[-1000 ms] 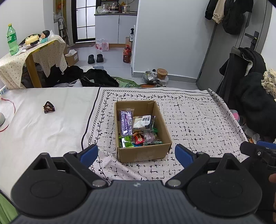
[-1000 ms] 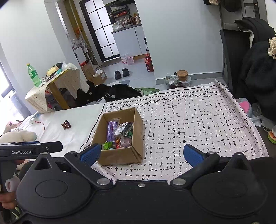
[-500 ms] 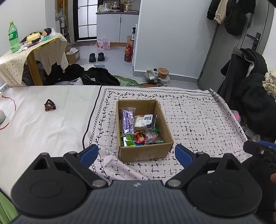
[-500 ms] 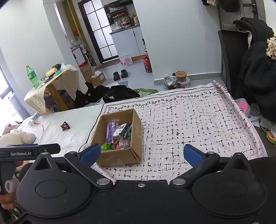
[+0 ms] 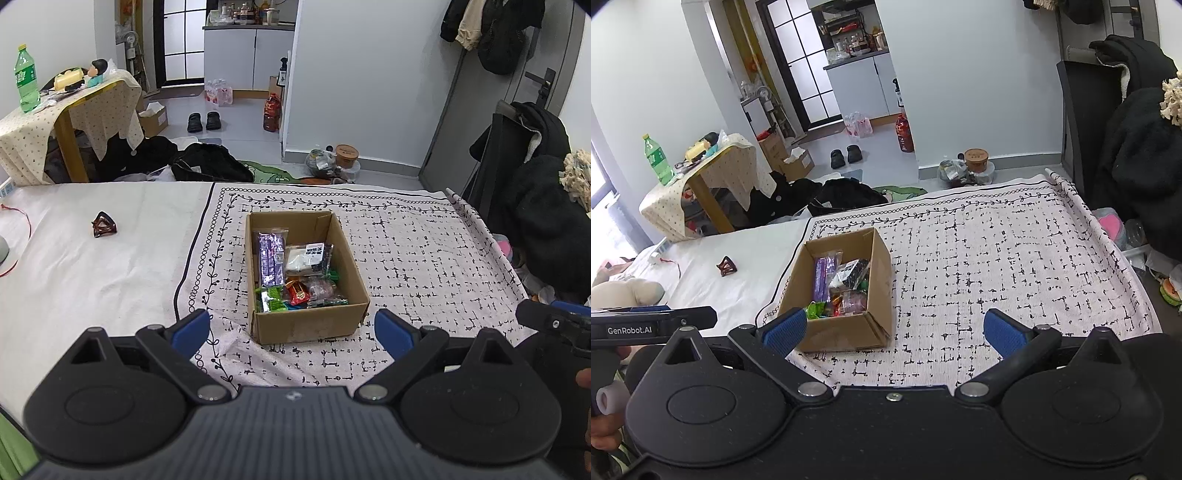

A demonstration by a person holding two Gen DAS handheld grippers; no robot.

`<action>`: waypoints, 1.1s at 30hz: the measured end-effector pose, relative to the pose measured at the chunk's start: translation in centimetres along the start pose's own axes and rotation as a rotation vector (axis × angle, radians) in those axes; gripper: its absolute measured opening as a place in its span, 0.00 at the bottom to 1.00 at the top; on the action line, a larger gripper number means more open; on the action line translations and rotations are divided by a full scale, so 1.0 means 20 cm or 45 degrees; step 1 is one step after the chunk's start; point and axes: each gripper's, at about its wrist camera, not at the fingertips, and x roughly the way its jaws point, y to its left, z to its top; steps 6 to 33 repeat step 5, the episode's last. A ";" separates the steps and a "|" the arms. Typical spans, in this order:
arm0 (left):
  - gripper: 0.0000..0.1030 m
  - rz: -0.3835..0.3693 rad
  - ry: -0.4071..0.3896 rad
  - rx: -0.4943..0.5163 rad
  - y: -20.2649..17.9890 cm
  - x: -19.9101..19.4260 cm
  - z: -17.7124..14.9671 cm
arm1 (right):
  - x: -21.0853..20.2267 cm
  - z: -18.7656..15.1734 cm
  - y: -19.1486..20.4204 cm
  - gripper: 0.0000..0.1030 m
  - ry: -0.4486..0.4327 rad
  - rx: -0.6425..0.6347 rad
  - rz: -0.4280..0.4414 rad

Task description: Organize snacks

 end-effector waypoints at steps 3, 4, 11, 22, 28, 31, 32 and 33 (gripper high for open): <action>0.92 -0.004 0.005 0.007 -0.01 0.01 0.00 | 0.01 0.00 0.00 1.00 0.003 -0.004 -0.006; 0.92 -0.006 0.007 0.009 -0.01 0.01 -0.01 | 0.01 0.00 0.00 1.00 0.005 -0.006 -0.012; 0.92 -0.008 0.009 0.011 -0.01 0.01 -0.01 | 0.01 0.00 0.00 1.00 0.007 -0.006 -0.014; 0.92 -0.008 0.009 0.011 -0.01 0.01 -0.01 | 0.01 0.00 0.00 1.00 0.007 -0.006 -0.014; 0.92 -0.008 0.009 0.011 -0.01 0.01 -0.01 | 0.01 0.00 0.00 1.00 0.007 -0.006 -0.014; 0.92 -0.008 0.009 0.011 -0.01 0.01 -0.01 | 0.01 0.00 0.00 1.00 0.007 -0.006 -0.014; 0.92 -0.008 0.009 0.011 -0.01 0.01 -0.01 | 0.01 0.00 0.00 1.00 0.007 -0.006 -0.014; 0.92 -0.008 0.009 0.011 -0.01 0.01 -0.01 | 0.01 0.00 0.00 1.00 0.007 -0.006 -0.014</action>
